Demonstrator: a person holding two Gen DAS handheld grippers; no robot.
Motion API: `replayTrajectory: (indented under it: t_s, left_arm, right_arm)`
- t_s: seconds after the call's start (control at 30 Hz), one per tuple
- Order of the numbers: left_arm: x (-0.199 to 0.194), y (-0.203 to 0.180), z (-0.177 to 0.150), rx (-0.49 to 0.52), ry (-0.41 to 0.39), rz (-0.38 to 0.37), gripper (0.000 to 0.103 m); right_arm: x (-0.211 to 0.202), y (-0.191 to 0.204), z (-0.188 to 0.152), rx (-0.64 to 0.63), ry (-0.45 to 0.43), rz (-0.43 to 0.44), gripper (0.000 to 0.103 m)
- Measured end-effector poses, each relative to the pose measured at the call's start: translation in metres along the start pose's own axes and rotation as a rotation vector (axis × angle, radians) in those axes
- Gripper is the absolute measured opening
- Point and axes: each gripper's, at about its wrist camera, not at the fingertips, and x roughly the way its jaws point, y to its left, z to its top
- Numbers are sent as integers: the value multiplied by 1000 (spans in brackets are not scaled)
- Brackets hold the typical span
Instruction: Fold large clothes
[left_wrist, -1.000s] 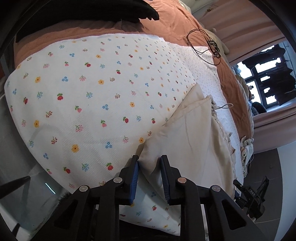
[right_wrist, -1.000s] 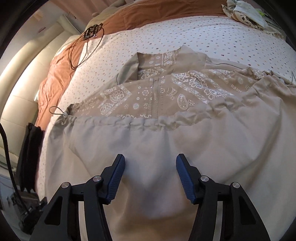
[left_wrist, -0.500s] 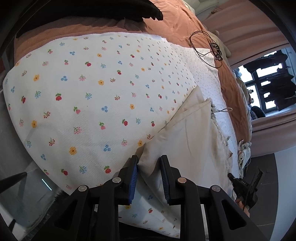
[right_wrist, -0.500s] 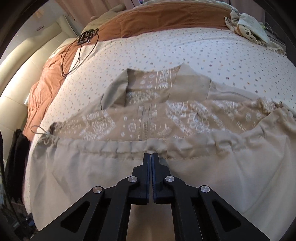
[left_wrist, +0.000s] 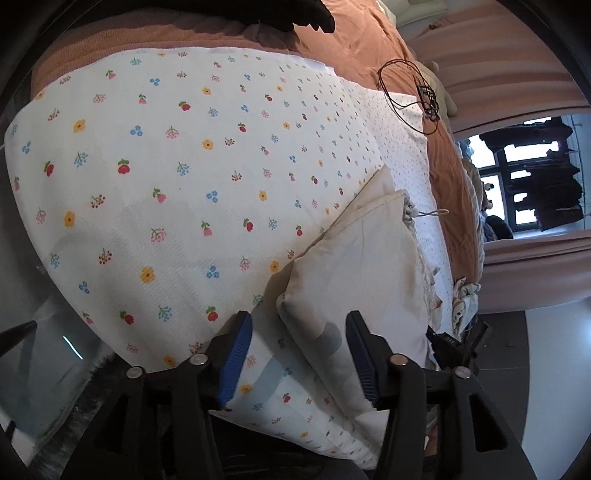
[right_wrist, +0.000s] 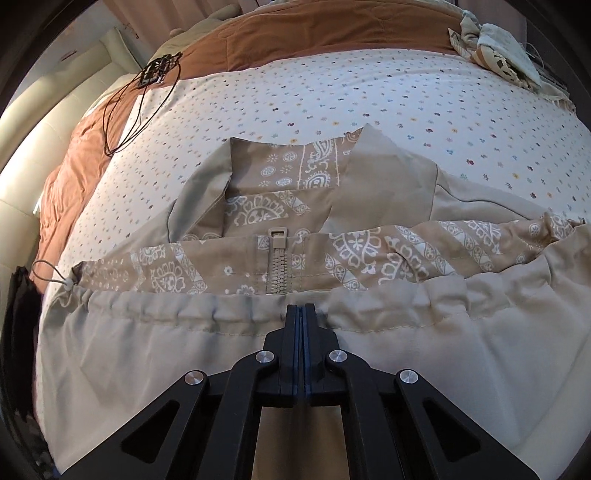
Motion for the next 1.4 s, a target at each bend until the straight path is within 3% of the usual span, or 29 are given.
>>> replayTrajectory:
  t_s: [0.03,0.23,0.27,0.3,0.37,0.57,0.8,0.9,1.0,1.17,1.27,1.4]
  left_arm:
    - [0,1,-1,-9,8,-10,65]
    - [10,-3,-2,-12,8,-38,65]
    - [14,-4,0,-10,14,-41,65]
    - [18,-7,3,-8,23,-44,65]
    - [27,-14,9,5,40,-54,65]
    - [44,-30,20,50,56,-43,65]
    - [50,-37,12,110,73,-75,65]
    - [55,-41,-2,148,85,-65,56]
    - [59,-43,-5,177,68,-10,38]
    - [54,-53,0,176,49,-24,16]
    - [46,-68,0,197,29,-65,12]
    - [39,-82,1,176,31,-146,11]
  right_arm:
    - [0,1,0,2,6,-3,2]
    - [-22,-6,5,72,27,40,6]
    - [-29,-6,4,72,15,45,15]
    - [-40,-6,1,65,-2,54,34]
    - [-59,-4,-6,51,-36,72,56]
    - [-99,-6,-43,70,-34,167,57]
    - [-126,-1,-106,61,16,210,57]
    - [-126,-4,-131,65,60,216,57]
    - [-126,-4,-149,44,90,203,56]
    - [-135,-1,-169,0,131,168,48]
    - [-143,-1,-182,6,178,214,42]
    - [-146,7,-197,-49,190,185,41]
